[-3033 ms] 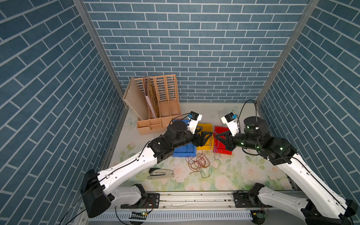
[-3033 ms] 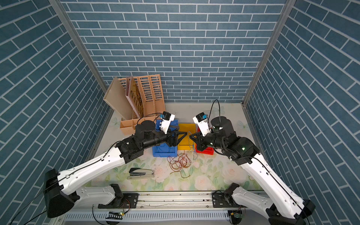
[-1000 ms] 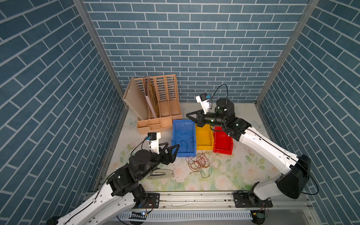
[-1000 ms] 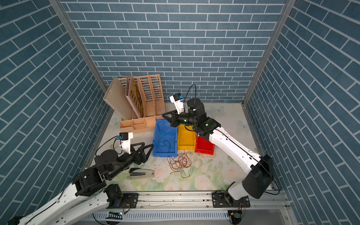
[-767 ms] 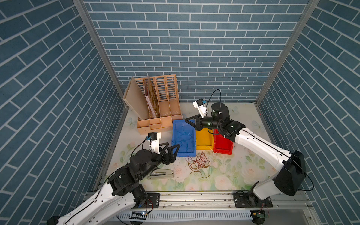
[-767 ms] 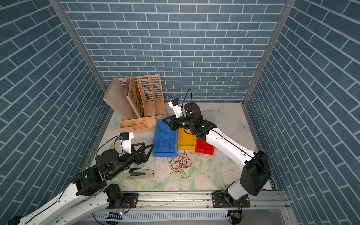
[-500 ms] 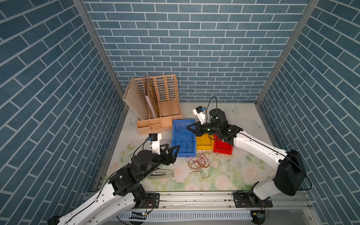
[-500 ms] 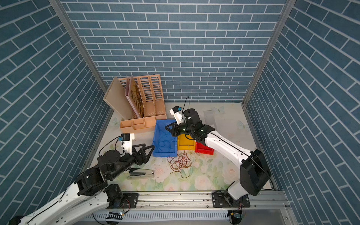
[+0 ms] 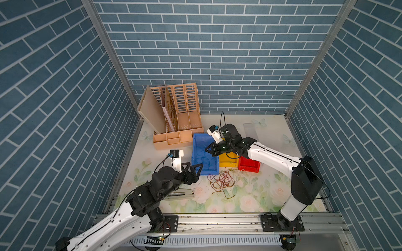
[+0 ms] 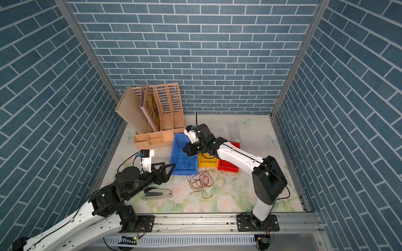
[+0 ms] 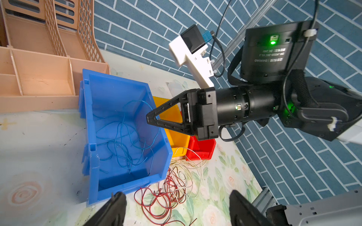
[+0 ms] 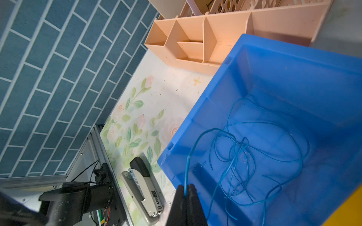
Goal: Untangle and sort cables by color
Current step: Place the cable in the bin.
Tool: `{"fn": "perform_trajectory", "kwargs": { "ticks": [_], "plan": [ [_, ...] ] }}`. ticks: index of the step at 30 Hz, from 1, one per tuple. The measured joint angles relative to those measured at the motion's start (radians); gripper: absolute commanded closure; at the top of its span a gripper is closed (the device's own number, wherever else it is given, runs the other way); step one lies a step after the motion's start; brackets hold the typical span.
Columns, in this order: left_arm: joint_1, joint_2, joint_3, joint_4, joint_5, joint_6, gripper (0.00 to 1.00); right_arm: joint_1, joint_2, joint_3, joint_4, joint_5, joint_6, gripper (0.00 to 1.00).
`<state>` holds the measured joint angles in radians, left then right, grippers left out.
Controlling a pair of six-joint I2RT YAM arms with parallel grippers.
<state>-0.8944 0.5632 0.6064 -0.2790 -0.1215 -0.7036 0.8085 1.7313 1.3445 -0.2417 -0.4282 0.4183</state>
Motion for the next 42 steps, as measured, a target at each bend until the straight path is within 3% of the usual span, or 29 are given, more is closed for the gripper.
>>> {"fn": "perform_trajectory", "kwargs": {
  "ticks": [6,18,27,34,42],
  "plan": [
    [0.0,-0.011,0.0,-0.002,-0.001,-0.002,0.14,0.008,0.076,0.061,-0.045,0.016,-0.008,1.0],
    [0.0,-0.029,0.0,-0.007,-0.017,-0.008,0.13,0.023,0.128,0.134,-0.148,0.063,-0.048,0.66],
    [0.0,0.009,0.0,0.002,-0.017,-0.008,0.13,0.029,0.104,0.169,-0.2,0.093,-0.058,0.56],
    [0.0,0.076,0.0,0.045,-0.003,-0.008,0.13,0.029,-0.052,0.136,-0.217,0.129,-0.057,0.54],
    [0.0,0.232,0.0,0.161,0.082,0.004,0.1,-0.015,-0.372,-0.087,-0.248,0.156,-0.048,0.51]
  ]
}}
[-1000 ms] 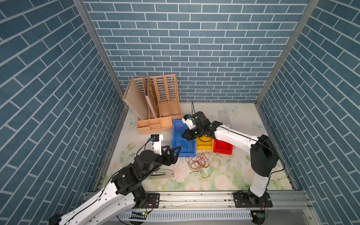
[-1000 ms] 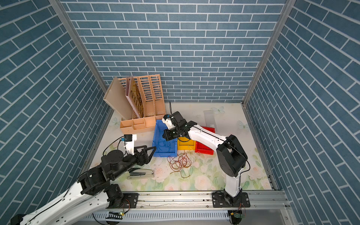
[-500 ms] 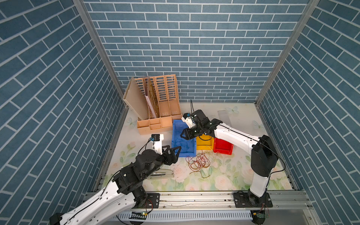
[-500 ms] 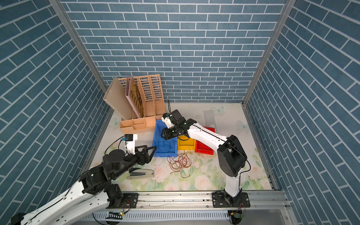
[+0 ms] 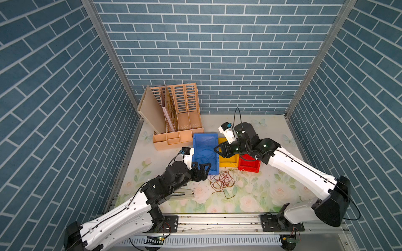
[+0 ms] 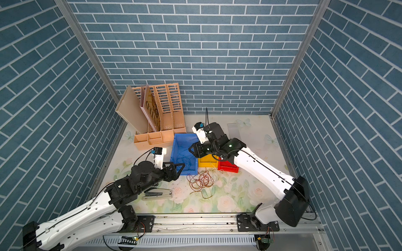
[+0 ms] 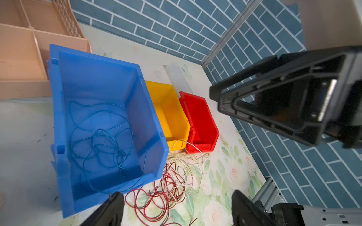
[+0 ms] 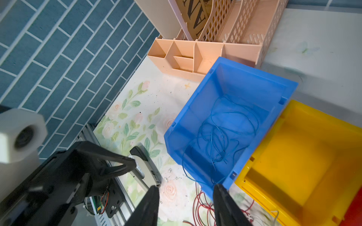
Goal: Untangle and sort cables by color
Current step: Place the cable in the bin, then untie the cable.
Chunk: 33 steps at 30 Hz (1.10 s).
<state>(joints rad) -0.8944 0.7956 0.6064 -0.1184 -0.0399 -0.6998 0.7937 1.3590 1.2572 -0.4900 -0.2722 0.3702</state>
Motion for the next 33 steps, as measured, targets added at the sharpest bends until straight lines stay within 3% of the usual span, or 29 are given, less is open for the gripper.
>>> {"fn": "perform_trajectory", "kwargs": {
  "ticks": [9,22,33],
  "plan": [
    [-0.019,0.13,0.0,0.143,0.086,0.025,0.09,-0.17,-0.233,-0.33,-0.061,-0.042,0.072,0.51],
    [-0.114,0.195,0.0,0.228,0.097,0.042,0.08,-0.173,-0.316,-0.504,-0.069,-0.083,0.122,0.51],
    [-0.134,0.198,0.0,0.237,0.085,0.043,0.08,-0.175,-0.315,-0.59,-0.034,-0.082,0.132,0.52]
  ]
}}
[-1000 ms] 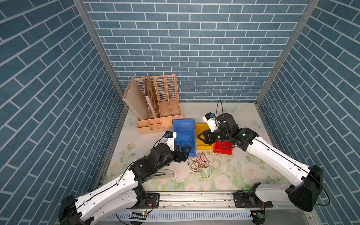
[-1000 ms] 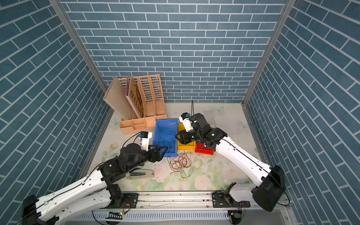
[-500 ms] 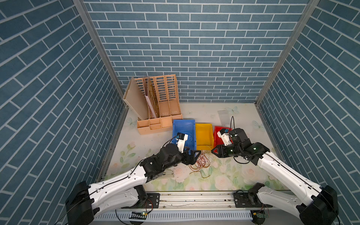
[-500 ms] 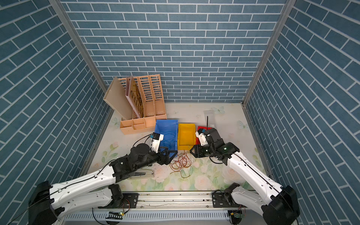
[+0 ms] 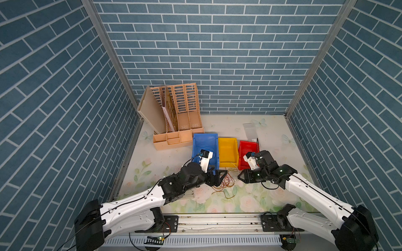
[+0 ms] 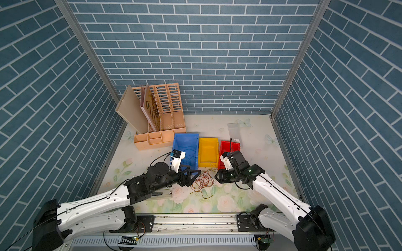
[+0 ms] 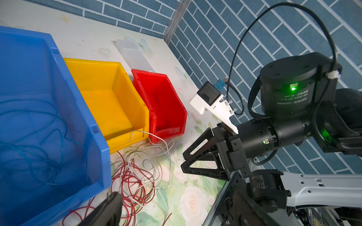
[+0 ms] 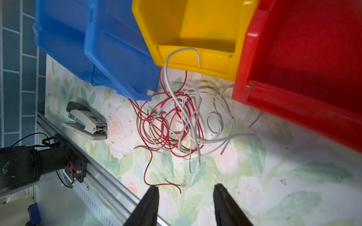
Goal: Untangle and sort cables by color
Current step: Untie the cable.
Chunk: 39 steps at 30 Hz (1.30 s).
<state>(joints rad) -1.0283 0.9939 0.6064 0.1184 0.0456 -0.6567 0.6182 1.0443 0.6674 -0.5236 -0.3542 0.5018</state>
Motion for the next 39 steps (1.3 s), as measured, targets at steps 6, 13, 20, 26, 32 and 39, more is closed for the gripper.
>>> {"fn": "perform_trajectory", "kwargs": {
  "ticks": [6,13,20,26,32,39],
  "plan": [
    [-0.002,-0.008,0.0,-0.001,-0.006,0.0,0.08,-0.002,0.036,-0.013,0.06,0.0,0.009,0.61],
    [-0.003,-0.01,0.0,-0.008,-0.014,0.0,0.08,-0.003,0.12,-0.015,0.121,0.01,0.019,0.69],
    [-0.005,-0.028,0.0,-0.032,-0.025,0.0,0.07,-0.002,0.166,-0.031,0.158,0.023,0.018,0.7],
    [-0.005,-0.031,0.0,-0.04,-0.026,0.0,0.07,-0.002,0.182,-0.058,0.2,0.025,0.019,0.72],
    [-0.005,-0.04,0.0,-0.056,-0.031,0.0,0.07,-0.002,0.204,-0.063,0.233,0.025,0.029,0.87],
    [-0.005,-0.077,0.0,-0.079,-0.053,0.004,0.07,0.019,0.18,-0.06,0.209,0.043,0.042,1.0]
  ]
}}
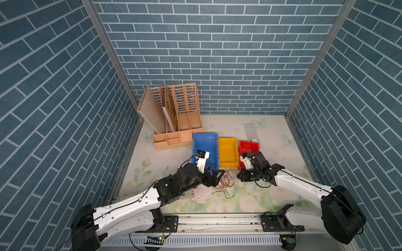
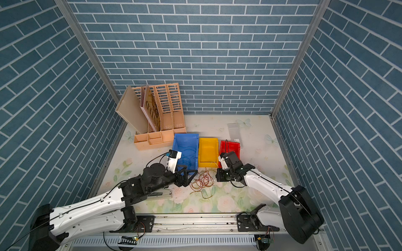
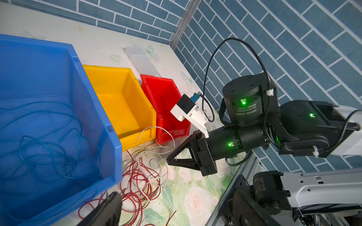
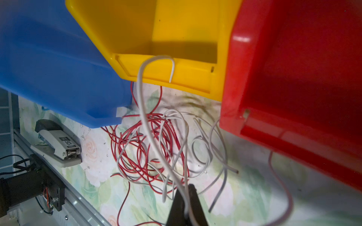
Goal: Untangle and sort cables by color
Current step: Untie the cable.
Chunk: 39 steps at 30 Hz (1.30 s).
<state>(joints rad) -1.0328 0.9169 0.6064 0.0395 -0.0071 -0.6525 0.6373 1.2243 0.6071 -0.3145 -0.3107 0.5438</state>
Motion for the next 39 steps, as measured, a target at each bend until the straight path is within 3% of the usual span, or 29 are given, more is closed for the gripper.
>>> {"fn": "perform_trajectory", "kwargs": {
  "ticks": [4,13,23,32,39],
  "plan": [
    [0.0,-0.001,0.001,-0.002,-0.003,0.022,0.07,0.03,-0.093,0.043,-0.1,0.027,0.002,1.0],
    [-0.001,0.08,0.057,0.042,0.006,0.093,0.07,0.043,-0.256,0.314,-0.27,0.043,0.01,1.0],
    [-0.011,0.23,0.183,0.144,0.054,0.186,0.08,0.043,-0.261,0.534,-0.371,0.036,0.01,1.0],
    [-0.032,0.313,0.195,0.203,0.084,0.238,0.07,0.043,-0.219,0.734,-0.382,0.01,0.011,1.0],
    [-0.033,0.376,0.214,0.243,0.095,0.266,0.08,0.043,-0.182,0.792,-0.381,0.001,0.011,1.0]
  ]
}}
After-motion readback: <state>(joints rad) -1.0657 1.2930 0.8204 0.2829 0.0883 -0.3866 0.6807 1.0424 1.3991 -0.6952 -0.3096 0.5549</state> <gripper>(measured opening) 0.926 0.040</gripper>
